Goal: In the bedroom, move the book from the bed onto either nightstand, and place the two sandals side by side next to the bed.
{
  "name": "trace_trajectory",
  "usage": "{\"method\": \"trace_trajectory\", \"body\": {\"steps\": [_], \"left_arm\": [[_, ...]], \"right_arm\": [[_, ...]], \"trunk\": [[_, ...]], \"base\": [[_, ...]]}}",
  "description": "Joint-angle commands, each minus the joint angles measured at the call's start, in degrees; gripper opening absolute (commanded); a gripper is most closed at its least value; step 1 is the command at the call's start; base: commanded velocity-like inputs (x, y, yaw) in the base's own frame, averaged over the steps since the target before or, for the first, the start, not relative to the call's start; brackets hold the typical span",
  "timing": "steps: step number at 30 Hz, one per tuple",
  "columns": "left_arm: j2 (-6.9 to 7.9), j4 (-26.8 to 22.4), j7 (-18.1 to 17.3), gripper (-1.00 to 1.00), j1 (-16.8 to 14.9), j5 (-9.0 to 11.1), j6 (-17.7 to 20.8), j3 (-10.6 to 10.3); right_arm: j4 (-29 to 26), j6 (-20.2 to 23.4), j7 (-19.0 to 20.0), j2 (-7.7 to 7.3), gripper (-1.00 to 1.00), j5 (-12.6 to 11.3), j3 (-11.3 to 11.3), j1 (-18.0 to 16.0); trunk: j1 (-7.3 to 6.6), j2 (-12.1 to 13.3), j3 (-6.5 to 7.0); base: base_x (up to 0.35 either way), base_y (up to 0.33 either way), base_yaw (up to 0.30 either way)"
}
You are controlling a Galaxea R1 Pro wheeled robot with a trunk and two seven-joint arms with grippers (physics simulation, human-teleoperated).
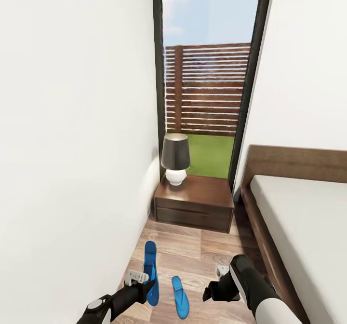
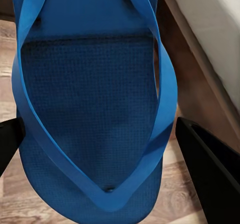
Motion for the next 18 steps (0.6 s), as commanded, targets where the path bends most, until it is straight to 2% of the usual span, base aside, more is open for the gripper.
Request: {"method": "trace_trajectory", "body": {"steps": [1, 8, 13, 16, 18], "left_arm": [[-0.07, 0.0, -0.3, -1.0, 0.0, -0.6, -0.3, 0.5], [-0.07, 0.0, -0.5, -1.0, -0.1, -0.6, -0.2, 0.3], [-0.14, -0.1, -0.6, -1.0, -0.1, -0.6, 1.6, 0.2], [-0.15, -0.1, -0.6, -1.0, -0.1, -0.6, 2.3, 0.1], [-0.16, -0.2, -0.6, -1.0, -0.1, -0.6, 2.5, 0.1]], "right_arm": [[-0.1, 0.2, 0.5, 0.08, 1.0, 0.6, -0.4, 0.0], [0.0, 0.2, 0.3, 0.47, 1.0, 0.7, -0.2, -0.1], [-2.3, 0.2, 0.1, 0.64, 1.0, 0.8, 0.5, -0.3], [-3.0, 0.2, -2.6, 1.12, 1.0, 0.8, 3.0, -0.3], [-3.3, 0.1, -6.6, 1.4, 1.0, 0.7, 7.0, -0.3]], "trunk": [[0.22, -0.4, -0.25], [1.76, -3.3, -1.5], [2.86, -5.3, -2.4], [3.52, -6.5, -2.94], [3.96, -7.3, -3.3]], "base": [[0.0, 0.0, 0.0], [0.0, 0.0, 0.0], [0.0, 0.0, 0.0], [0.0, 0.0, 0.0], [0.0, 0.0, 0.0]]}}
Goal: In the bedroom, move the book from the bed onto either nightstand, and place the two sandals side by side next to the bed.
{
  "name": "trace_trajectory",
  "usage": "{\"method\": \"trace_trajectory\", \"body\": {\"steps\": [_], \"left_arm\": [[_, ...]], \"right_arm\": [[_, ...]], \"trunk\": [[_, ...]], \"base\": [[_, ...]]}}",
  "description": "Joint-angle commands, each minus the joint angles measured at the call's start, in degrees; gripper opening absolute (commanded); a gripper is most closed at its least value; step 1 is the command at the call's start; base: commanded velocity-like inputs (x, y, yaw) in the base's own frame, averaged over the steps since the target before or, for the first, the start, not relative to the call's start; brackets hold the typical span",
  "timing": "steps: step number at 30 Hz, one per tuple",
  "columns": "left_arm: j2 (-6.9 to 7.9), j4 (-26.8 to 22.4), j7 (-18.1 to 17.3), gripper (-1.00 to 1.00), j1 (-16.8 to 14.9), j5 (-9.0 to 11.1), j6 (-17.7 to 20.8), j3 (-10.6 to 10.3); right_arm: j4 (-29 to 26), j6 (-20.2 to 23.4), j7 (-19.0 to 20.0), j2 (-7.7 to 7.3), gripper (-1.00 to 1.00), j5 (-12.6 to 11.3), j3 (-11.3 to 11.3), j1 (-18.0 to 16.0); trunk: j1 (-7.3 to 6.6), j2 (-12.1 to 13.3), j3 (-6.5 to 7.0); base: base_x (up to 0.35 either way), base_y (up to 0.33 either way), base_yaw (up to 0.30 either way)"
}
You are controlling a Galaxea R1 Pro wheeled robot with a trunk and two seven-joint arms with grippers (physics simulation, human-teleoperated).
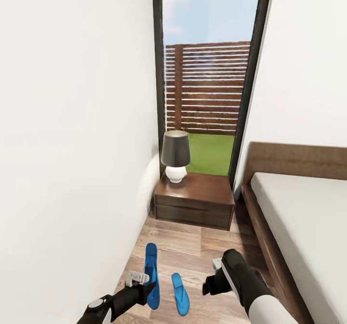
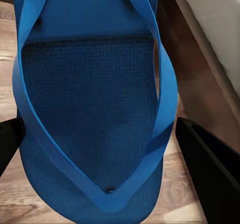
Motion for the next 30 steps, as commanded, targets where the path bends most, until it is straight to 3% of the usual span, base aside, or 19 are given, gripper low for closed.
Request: {"method": "trace_trajectory", "body": {"steps": [1, 4, 13, 21, 30], "left_arm": [[-0.08, -0.1, -0.4, -1.0, 0.0, -0.6, 0.0, 0.5], [-0.05, -0.1, -0.4, -1.0, -0.1, -0.6, 0.0, 0.6], [0.17, -0.1, -0.4, -1.0, 0.0, -0.5, 0.0, 0.7], [0.21, -0.1, -0.4, -1.0, 0.0, -0.5, 0.0, 0.8], [0.2, -0.1, -0.4, -1.0, 0.0, -0.5, 0.0, 0.8]], "right_arm": [[-0.2, 0.2, -0.5, 0.1, 1.0, 0.6, 1.4, 0.0], [-0.8, 0.1, -1.7, 0.24, 1.0, 0.5, 3.6, 0.0], [-4.1, -1.7, -1.6, 0.32, 1.0, 0.1, 4.3, 0.0], [-8.1, -9.1, -1.4, 0.29, 1.0, -0.1, 4.3, 0.0], [-8.8, -14.2, -1.5, 0.28, 1.0, -0.1, 4.3, 0.0]], "trunk": [[0.22, -0.4, -0.24], [0.88, -1.7, -0.78], [2.86, -5.3, -2.4], [4.61, -8.5, -3.84], [6.59, -12.1, -5.45]], "base": [[0.0, 0.0, 0.0], [0.0, 0.0, 0.0], [0.0, 0.0, 0.0], [0.0, 0.0, 0.0], [0.0, 0.0, 0.0]]}}
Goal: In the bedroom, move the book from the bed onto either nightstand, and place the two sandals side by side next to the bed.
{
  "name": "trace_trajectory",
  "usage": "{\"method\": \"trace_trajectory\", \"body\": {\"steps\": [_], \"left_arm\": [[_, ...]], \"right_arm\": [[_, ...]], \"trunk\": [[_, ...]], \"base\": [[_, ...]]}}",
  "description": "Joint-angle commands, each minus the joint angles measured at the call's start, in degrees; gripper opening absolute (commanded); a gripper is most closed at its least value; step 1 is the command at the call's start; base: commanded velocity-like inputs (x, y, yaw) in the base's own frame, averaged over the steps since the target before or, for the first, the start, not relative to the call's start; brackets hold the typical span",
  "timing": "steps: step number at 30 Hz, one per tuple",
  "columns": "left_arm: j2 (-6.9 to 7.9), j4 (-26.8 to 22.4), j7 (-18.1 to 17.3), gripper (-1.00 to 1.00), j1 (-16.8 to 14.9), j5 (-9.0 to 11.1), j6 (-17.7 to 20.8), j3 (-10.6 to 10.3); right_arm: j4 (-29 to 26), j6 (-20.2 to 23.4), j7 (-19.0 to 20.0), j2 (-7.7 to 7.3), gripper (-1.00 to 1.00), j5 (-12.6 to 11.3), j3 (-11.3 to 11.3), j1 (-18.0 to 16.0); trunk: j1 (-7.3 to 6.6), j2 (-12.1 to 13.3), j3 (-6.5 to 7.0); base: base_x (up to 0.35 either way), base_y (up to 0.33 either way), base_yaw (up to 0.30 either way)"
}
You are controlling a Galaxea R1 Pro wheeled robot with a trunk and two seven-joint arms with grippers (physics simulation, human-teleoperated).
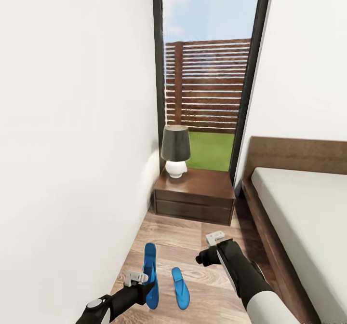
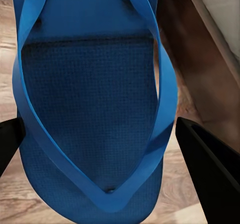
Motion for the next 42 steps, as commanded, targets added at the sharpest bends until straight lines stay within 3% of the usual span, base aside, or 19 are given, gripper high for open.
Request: {"method": "trace_trajectory", "body": {"steps": [1, 15, 19, 27, 42], "left_arm": [[-0.07, -0.1, -0.4, -1.0, -0.1, -0.5, -0.1, 0.5], [0.01, -0.8, -0.5, -1.0, -0.1, -0.1, 0.1, 0.6], [-0.32, -4.1, -0.5, -1.0, -0.3, 2.3, 4.0, 0.5], [-1.43, -17.1, -0.5, -1.0, -0.4, 6.0, 11.9, 0.4], [-1.23, -19.0, -0.5, -1.0, -0.4, 6.7, 12.6, 0.8]], "right_arm": [[0.0, 0.1, 0.3, 0.0, 1.0, 0.6, 0.0, 0.0], [0.2, 0.0, 0.1, -0.01, 1.0, 0.6, 0.0, 0.0], [0.2, 0.0, 0.1, -0.01, 1.0, 0.6, 0.0, 0.0], [0.2, 0.0, 0.1, -0.01, 1.0, 0.6, 0.0, 0.0], [0.2, 0.0, 0.1, -0.01, 1.0, 0.6, 0.0, 0.0]], "trunk": [[0.22, -0.4, -0.24], [2.85, -5.3, -2.4], [2.85, -5.3, -2.4], [2.85, -5.3, -2.4], [5.71, -10.5, -4.73]], "base": [[0.0, 0.0, 0.0], [0.0, 0.0, 0.0], [0.0, 0.0, 0.0], [0.0, 0.0, 0.0], [0.0, 0.0, 0.0]]}}
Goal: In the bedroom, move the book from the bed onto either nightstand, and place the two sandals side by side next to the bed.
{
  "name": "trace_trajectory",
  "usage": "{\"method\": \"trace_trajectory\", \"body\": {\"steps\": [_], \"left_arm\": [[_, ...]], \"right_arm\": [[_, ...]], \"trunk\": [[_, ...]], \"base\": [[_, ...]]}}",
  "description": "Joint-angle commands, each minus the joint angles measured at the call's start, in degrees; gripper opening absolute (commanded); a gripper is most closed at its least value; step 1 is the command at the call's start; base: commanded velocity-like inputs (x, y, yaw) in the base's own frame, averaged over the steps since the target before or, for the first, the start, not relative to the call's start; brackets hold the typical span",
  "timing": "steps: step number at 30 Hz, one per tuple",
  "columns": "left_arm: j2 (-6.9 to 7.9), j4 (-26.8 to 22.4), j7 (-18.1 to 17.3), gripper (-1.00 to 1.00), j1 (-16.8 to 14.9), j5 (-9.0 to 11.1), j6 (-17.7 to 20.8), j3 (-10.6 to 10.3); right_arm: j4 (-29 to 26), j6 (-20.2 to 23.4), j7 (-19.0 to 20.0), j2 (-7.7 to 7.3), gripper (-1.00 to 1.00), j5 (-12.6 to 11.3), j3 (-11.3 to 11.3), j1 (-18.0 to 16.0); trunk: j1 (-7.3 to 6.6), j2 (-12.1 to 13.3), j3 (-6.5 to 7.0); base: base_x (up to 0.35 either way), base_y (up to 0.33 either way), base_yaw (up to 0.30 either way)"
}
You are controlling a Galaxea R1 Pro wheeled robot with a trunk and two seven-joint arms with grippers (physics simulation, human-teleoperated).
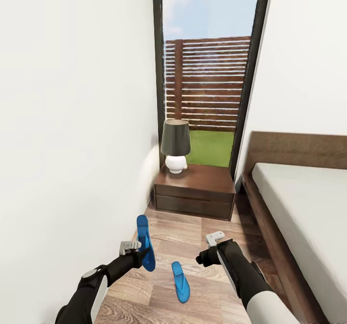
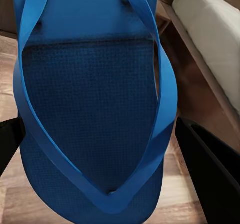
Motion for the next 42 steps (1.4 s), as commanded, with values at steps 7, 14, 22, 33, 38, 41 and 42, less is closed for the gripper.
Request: {"method": "trace_trajectory", "body": {"steps": [7, 14, 22, 33, 38, 41, 42], "left_arm": [[-0.08, -0.1, -0.5, -1.0, -0.1, -0.4, 0.4, 0.3], [-0.09, 0.0, -0.5, -1.0, -0.1, -0.4, 0.4, 0.2], [-0.12, 0.0, -0.5, -1.0, -0.1, -0.4, 0.4, 0.2], [-0.12, 0.0, -0.5, -1.0, -0.1, -0.4, 0.4, 0.2], [-0.12, 0.1, -0.5, -1.0, -0.1, -0.4, 0.5, 0.2], [-0.12, 0.1, -0.5, -1.0, -0.1, -0.4, 0.5, 0.2], [-0.12, 0.1, -0.5, -1.0, -0.1, -0.4, 0.5, 0.2]], "right_arm": [[0.0, 0.2, 0.4, 0.0, 1.0, 0.6, 0.0, 0.0], [0.0, 0.2, 0.3, 0.0, 1.0, 0.6, 0.0, 0.0], [0.2, 0.2, 0.3, 0.0, 1.0, 0.6, 0.1, 0.0], [0.2, 0.2, 0.3, 0.0, 1.0, 0.6, 0.1, 0.0], [0.2, 0.2, 0.3, 0.0, 1.0, 0.6, 0.1, 0.0], [0.2, 0.2, 0.3, 0.0, 1.0, 0.6, 0.1, 0.0], [0.2, 0.2, 0.3, 0.0, 1.0, 0.6, 0.1, 0.0]], "trunk": [[1.54, -2.9, -1.32], [3.07, -5.7, -2.58], [4.83, -8.9, -4.02], [7.25, -13.3, -5.99], [8.34, -15.3, -6.89], [9.0, -16.5, -7.43], [9.22, -16.9, -7.61]], "base": [[0.0, 0.0, 0.0], [0.0, 0.0, 0.0], [0.0, 0.0, 0.0], [0.0, 0.0, 0.0], [0.0, 0.0, 0.0], [0.0, 0.0, 0.0], [0.0, 0.0, 0.0]]}}
